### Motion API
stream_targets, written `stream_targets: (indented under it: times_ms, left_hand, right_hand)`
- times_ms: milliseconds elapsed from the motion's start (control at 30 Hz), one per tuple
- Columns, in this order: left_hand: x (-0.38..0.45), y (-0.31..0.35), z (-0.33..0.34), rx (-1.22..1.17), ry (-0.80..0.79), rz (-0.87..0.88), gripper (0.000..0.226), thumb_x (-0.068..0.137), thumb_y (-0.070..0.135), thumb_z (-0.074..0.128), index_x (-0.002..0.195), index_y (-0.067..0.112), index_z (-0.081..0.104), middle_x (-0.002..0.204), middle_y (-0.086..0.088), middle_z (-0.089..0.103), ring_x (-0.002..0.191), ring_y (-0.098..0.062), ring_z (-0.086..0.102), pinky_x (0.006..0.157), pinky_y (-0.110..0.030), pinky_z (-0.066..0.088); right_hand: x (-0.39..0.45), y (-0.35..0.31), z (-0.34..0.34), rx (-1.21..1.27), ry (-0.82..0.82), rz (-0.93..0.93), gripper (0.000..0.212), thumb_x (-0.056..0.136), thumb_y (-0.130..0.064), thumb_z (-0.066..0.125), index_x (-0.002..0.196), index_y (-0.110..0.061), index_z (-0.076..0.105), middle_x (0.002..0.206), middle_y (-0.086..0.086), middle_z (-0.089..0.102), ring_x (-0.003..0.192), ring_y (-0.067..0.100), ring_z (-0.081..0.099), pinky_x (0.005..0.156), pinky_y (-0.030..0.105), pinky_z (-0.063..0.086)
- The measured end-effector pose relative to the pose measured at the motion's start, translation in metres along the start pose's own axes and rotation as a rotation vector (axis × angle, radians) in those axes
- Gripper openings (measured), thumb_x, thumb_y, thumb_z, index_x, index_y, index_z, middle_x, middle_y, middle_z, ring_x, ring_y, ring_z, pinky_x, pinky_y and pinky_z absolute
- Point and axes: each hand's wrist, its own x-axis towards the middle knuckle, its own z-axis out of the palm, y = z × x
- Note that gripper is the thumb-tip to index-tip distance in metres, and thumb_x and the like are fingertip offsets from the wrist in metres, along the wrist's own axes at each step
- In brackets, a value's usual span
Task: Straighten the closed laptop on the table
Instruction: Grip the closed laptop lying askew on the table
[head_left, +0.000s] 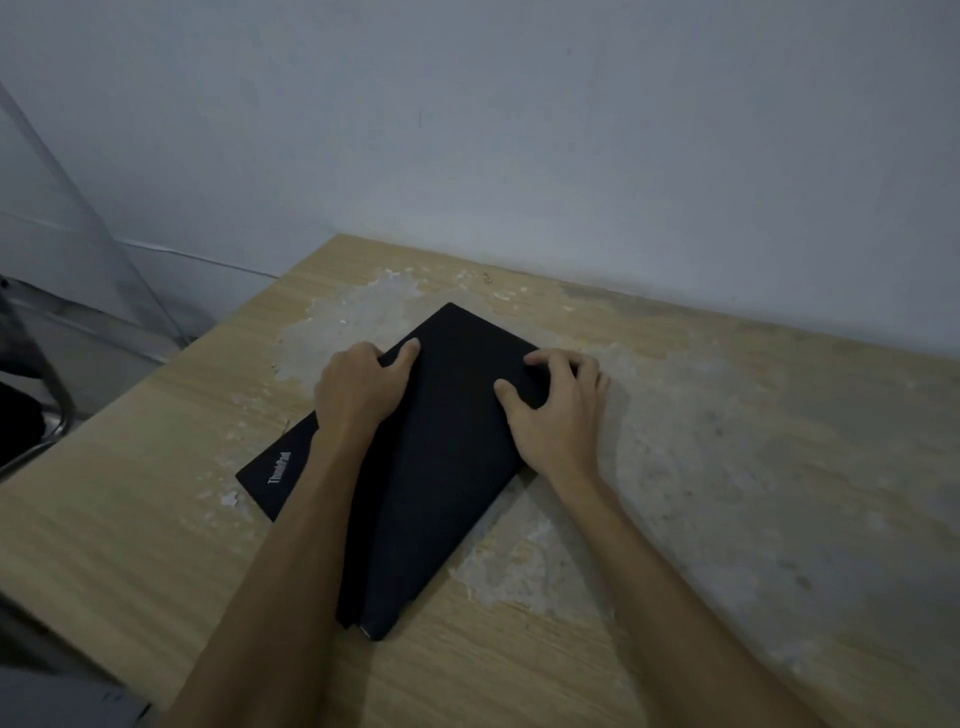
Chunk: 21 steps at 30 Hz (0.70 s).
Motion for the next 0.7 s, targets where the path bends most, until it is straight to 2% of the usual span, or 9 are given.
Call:
stream_targets:
  times_ms: [67,133,233,267,333,433,533,600,700]
  left_hand:
    - [-0.001,0.001,-0.003,0.006,0.005,-0.01,0.073,0.092,0.073,0.045,0.063,0.007,0.055,0.055,-0.004,0.052,0.048,-0.023,0.052,0.051,-0.031,0.041]
    - [-0.001,0.003,-0.006,0.01,-0.003,-0.019,0.069,0.093,0.072,0.046,0.059,0.012,0.047,0.052,-0.002,0.045,0.045,-0.022,0.046,0.049,-0.029,0.036]
    - [0.0,0.004,-0.008,-0.029,-0.016,-0.042,0.067,0.092,0.073,0.047,0.069,0.012,0.059,0.06,0.001,0.056,0.055,-0.019,0.056,0.055,-0.031,0.039]
    - [0.0,0.005,-0.009,-0.053,-0.011,-0.047,0.064,0.092,0.074,0.048,0.077,0.014,0.064,0.067,0.002,0.06,0.06,-0.017,0.058,0.06,-0.033,0.041]
    - [0.0,0.005,-0.013,-0.108,0.007,-0.054,0.06,0.09,0.075,0.05,0.086,0.018,0.07,0.079,0.004,0.067,0.07,-0.017,0.061,0.069,-0.035,0.044]
    - [0.001,0.003,-0.019,-0.151,0.022,-0.073,0.058,0.091,0.074,0.051,0.092,0.02,0.072,0.088,0.004,0.067,0.081,-0.02,0.061,0.075,-0.037,0.042]
    - [0.001,-0.001,-0.022,-0.178,-0.006,-0.084,0.057,0.091,0.073,0.05,0.095,0.02,0.071,0.092,0.002,0.067,0.085,-0.021,0.062,0.076,-0.038,0.043]
    - [0.002,-0.003,-0.023,-0.22,-0.055,-0.083,0.055,0.092,0.07,0.051,0.098,0.019,0.07,0.098,0.0,0.068,0.089,-0.022,0.063,0.077,-0.039,0.046]
    - [0.001,0.002,-0.022,-0.263,-0.123,-0.039,0.049,0.096,0.062,0.053,0.099,0.016,0.069,0.105,-0.004,0.069,0.094,-0.024,0.064,0.078,-0.038,0.047]
  right_hand:
    - [-0.002,-0.004,0.001,0.09,0.049,0.008,0.04,0.082,-0.036,0.079,0.115,-0.024,0.061,0.127,-0.002,0.042,0.121,0.017,0.041,0.101,0.031,0.043]
    - [-0.004,-0.011,0.001,0.228,0.075,0.055,0.05,0.082,-0.027,0.08,0.124,-0.023,0.054,0.132,-0.004,0.035,0.124,0.014,0.042,0.098,0.016,0.043]
    - [-0.007,-0.02,-0.002,0.395,0.139,0.166,0.069,0.083,-0.016,0.079,0.139,-0.022,0.04,0.146,-0.002,0.028,0.13,0.01,0.039,0.09,-0.004,0.032]
    - [-0.007,-0.023,-0.003,0.445,0.148,0.198,0.075,0.083,-0.014,0.079,0.143,-0.022,0.035,0.149,-0.002,0.028,0.131,0.008,0.038,0.093,-0.003,0.031]
    - [-0.01,-0.029,-0.003,0.565,0.117,0.27,0.084,0.084,-0.013,0.078,0.148,-0.027,0.026,0.145,-0.003,0.04,0.125,0.008,0.049,0.1,0.014,0.044]
    - [-0.015,-0.033,0.001,0.647,0.039,0.325,0.087,0.091,-0.012,0.073,0.153,-0.036,0.018,0.122,-0.015,0.056,0.102,0.002,0.063,0.083,0.023,0.055]
    - [-0.015,-0.033,0.0,0.644,0.025,0.312,0.082,0.097,-0.019,0.068,0.156,-0.039,0.015,0.149,-0.012,0.043,0.128,0.008,0.051,0.101,0.031,0.047]
    - [-0.008,-0.033,-0.006,0.634,0.018,0.297,0.076,0.1,-0.021,0.064,0.158,-0.038,0.018,0.159,-0.01,0.034,0.138,0.007,0.037,0.104,0.027,0.037]
    - [0.008,-0.025,-0.018,0.614,0.005,0.268,0.067,0.102,-0.022,0.061,0.157,-0.038,0.026,0.166,-0.009,0.029,0.15,0.015,0.031,0.112,0.03,0.034]
